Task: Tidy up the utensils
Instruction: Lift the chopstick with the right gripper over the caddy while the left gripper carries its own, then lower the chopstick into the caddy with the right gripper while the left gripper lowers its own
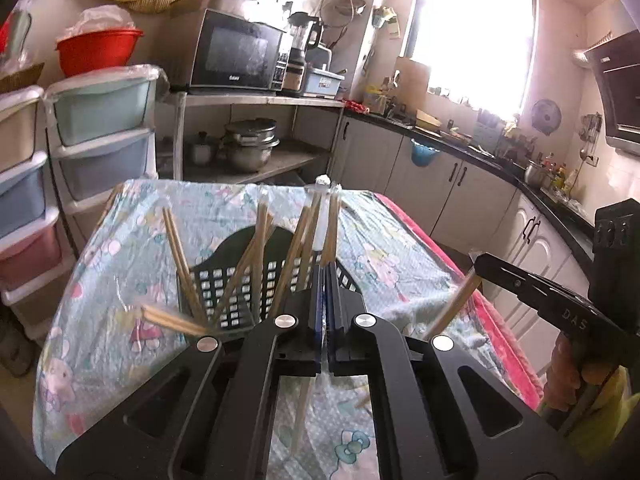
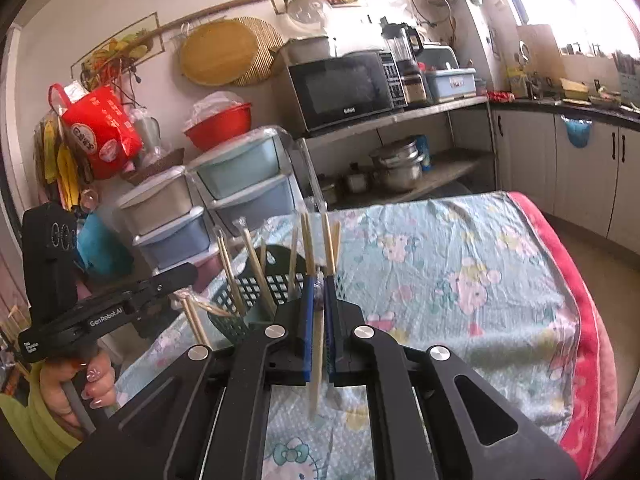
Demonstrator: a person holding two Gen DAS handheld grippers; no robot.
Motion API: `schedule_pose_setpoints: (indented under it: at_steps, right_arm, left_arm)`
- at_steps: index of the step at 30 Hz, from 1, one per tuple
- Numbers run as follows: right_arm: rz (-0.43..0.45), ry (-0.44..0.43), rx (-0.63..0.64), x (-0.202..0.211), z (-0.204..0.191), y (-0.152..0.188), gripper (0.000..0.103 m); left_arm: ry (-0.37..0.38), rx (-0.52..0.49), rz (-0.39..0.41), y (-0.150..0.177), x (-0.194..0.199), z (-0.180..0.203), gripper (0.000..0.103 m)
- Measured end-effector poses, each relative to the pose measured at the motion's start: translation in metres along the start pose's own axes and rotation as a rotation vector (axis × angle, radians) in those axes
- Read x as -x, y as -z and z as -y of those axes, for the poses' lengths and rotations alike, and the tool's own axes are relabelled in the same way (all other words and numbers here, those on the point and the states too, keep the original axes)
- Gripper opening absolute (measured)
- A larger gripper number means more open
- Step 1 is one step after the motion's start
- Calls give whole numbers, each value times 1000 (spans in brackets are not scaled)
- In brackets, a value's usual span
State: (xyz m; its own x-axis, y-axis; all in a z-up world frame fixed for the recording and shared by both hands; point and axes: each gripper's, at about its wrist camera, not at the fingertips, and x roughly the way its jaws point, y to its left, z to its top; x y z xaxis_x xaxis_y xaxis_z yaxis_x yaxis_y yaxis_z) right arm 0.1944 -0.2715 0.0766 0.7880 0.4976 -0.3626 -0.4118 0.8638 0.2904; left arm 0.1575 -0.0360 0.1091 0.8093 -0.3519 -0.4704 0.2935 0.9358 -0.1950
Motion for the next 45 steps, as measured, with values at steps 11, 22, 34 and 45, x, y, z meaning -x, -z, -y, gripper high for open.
schedule_pose_setpoints:
  at_steps: [11,22,34,45]
  right_arm:
    - [71,-27,33,9,-15,-24,4]
    - [140,-60,69,13,-33,-52,4]
    - [202,-73,89,13,-46,-79,4]
    - [215,-62,109,-1,-53,-97,4]
  left_arm:
    - [0,-44,67,-25,10,14,0]
    - [-10,-79,140,-51,23,17,0]
    - [-49,-104,220,-81,35,11,0]
    - [-81,-109,261,-97,35,3,0]
